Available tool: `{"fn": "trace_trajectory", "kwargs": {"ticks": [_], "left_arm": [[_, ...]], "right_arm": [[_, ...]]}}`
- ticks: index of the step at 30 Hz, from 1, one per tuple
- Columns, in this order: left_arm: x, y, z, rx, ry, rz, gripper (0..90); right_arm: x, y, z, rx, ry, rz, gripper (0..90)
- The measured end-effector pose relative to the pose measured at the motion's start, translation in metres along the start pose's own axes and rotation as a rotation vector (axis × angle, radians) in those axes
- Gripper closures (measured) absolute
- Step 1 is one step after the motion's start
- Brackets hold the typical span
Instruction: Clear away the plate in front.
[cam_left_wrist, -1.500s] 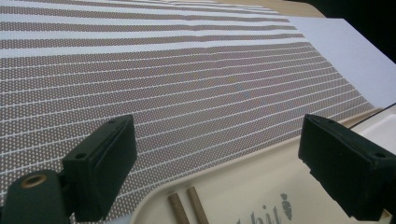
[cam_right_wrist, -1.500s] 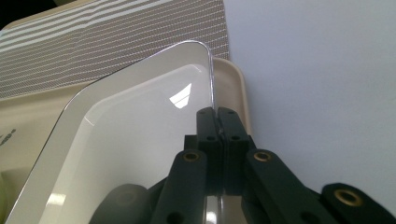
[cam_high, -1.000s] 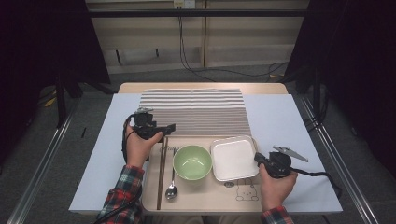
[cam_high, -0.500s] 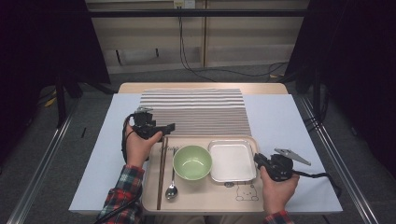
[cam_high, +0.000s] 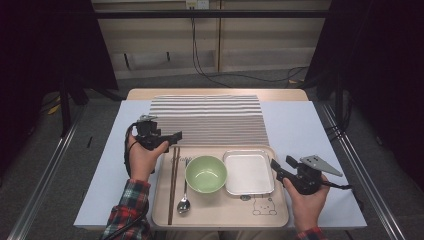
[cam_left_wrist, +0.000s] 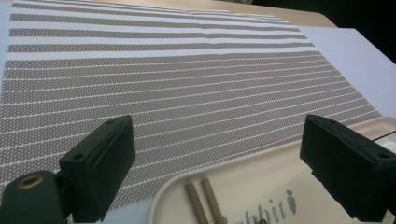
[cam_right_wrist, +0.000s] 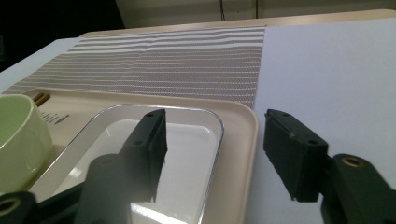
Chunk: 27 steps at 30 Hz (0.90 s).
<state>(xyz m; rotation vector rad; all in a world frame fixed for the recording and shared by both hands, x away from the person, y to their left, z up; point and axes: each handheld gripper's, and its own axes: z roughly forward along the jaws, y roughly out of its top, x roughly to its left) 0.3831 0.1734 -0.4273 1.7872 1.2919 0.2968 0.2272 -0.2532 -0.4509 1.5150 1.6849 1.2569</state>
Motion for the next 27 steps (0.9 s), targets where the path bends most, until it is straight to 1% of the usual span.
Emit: {"fn": "trace_trajectory", "kwargs": {"ticks": [3, 4, 5, 6, 8, 10, 11, 12, 13, 15, 16, 17, 19, 20, 21, 22, 24, 25, 27], "left_arm": [[0.001, -0.002, -0.004, 0.004, 0.002, -0.002, 9.9], [0.002, -0.003, -0.006, 0.005, 0.008, -0.005, 9.8], [0.003, -0.005, -0.007, 0.005, 0.009, -0.009, 9.8], [0.004, -0.005, -0.008, 0.009, 0.013, -0.008, 9.8], [0.007, -0.008, -0.012, 0.011, 0.015, -0.017, 9.7], [0.008, -0.01, -0.015, 0.012, 0.024, -0.02, 9.5], [0.01, -0.011, -0.018, 0.012, 0.025, -0.024, 9.4], [0.011, -0.012, -0.02, 0.014, 0.03, -0.022, 9.4], [0.013, -0.014, -0.022, 0.011, 0.033, -0.027, 9.3], [0.017, -0.016, -0.028, 0.01, 0.036, -0.03, 9.1], [0.018, -0.018, -0.031, 0.006, 0.043, -0.038, 9.0], [0.02, -0.02, -0.034, 0.012, 0.043, -0.035, 8.9], [0.023, -0.023, -0.038, 0.011, 0.049, -0.041, 8.7], [0.024, -0.024, -0.04, 0.005, 0.051, -0.052, 8.7], [0.025, -0.025, -0.041, 0.005, 0.054, -0.054, 8.7], [0.026, -0.026, -0.043, 0.006, 0.057, -0.053, 8.6], [0.028, -0.027, -0.045, 0.006, 0.056, -0.054, 8.4], [0.029, -0.028, -0.046, 0.008, 0.061, -0.055, 8.4], [0.031, -0.029, -0.047, 0.007, 0.057, -0.057, 8.1]], "right_arm": [[-0.003, 0.003, 0.001, -0.009, 0.045, -0.028, 30.3], [-0.004, 0.005, 0.002, 0.011, 0.063, -0.033, 26.7], [-0.005, 0.006, 0.003, 0.02, 0.074, -0.053, 25.4], [-0.006, 0.006, 0.003, 0.018, 0.082, -0.062, 25.3], [-0.009, 0.008, 0.002, 0.006, 0.093, -0.096, 24.2], [-0.012, 0.01, 0.003, 0.016, 0.095, -0.127, 20.8], [-0.013, 0.011, 0.003, 0.023, 0.093, -0.134, 20.0], [-0.016, 0.012, 0.003, 0.025, 0.094, -0.155, 19.4], [-0.019, 0.012, 0.003, 0.029, 0.1, -0.152, 19.0], [-0.027, 0.011, 0.003, 0.036, 0.119, -0.115, 17.1], [-0.032, 0.01, 0.003, 0.041, 0.123, -0.105, 16.6], [-0.037, 0.008, 0.003, 0.047, 0.123, -0.092, 15.9], [-0.046, 0.006, 0.003, 0.057, 0.126, -0.069, 14.6], [-0.049, 0.005, 0.003, 0.06, 0.118, -0.066, 14.4], [-0.052, 0.005, 0.003, 0.063, 0.111, -0.072, 13.8], [-0.054, 0.006, 0.002, 0.068, 0.113, -0.071, 13.5], [-0.058, 0.006, 0.001, 0.072, 0.104, -0.085, 13.1], [-0.06, 0.006, 0.0, 0.074, 0.105, -0.082, 13.0], [-0.064, 0.006, 0.0, 0.073, 0.107, -0.084, 12.7]]}}
